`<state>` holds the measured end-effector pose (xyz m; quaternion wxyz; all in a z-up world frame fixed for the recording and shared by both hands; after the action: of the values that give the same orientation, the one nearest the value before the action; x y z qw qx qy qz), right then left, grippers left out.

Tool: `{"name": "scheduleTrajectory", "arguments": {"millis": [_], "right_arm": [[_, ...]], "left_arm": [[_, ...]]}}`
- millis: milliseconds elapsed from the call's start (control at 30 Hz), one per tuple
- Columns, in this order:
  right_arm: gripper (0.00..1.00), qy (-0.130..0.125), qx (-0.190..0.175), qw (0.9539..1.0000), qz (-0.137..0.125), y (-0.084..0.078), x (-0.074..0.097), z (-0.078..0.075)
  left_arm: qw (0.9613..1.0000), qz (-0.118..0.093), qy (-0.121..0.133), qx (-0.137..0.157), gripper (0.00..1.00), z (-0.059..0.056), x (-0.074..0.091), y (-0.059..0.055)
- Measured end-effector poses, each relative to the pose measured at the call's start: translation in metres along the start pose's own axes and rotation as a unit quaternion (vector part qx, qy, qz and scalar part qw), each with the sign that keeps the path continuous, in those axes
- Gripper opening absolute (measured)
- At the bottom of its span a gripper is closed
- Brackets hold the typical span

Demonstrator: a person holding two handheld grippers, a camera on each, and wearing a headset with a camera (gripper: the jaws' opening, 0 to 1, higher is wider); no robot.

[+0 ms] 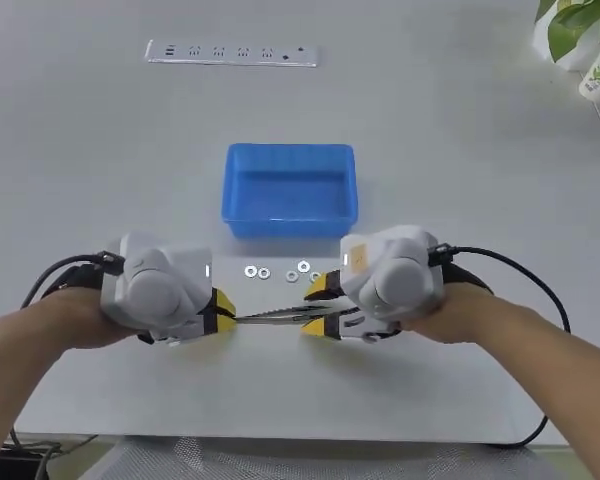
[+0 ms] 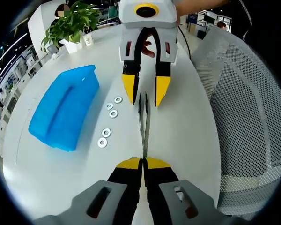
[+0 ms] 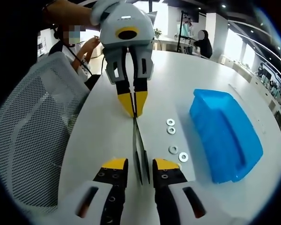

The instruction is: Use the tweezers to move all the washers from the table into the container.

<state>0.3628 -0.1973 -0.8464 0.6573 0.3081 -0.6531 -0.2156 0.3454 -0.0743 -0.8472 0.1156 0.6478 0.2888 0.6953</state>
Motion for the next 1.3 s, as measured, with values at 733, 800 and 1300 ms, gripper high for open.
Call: {"name": "scheduleTrajectory", "arguments": {"millis": [733,800,1300], "right_arm": [[0.12,0.006,0.041,0.9987,0.031,0.0022,-0.0069,0.0001],[0.12,0.006,0.042,0.9986,0.033,0.0020,-0.0067,-0.0003],[0.11,0.006,0.041,0.9986,0.033,0.0007,-0.0060,0.0003]], "left_arm": [[0.9999,-0.007,-0.004,0.007,0.05,-0.0003,0.0004,-0.0005],[0.9999,-0.007,-0.004,0.007,0.05,-0.0003,0.0003,-0.0004],[0.9999,-0.006,-0.005,0.014,0.05,-0.0016,0.0003,-0.0002]]}}
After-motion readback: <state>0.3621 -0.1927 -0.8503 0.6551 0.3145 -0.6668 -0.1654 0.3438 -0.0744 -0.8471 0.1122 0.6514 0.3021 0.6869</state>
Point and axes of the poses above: the centre of the closed fingertips' face, and the gripper's own axes: x roughly backward along the fingers, z roughly to its left, y roughly out of its top, the point moved 5 cm from there along x, roughly backward along the fingers, and after that the axes turned 4 degrees about x, right-handed, at the moved point
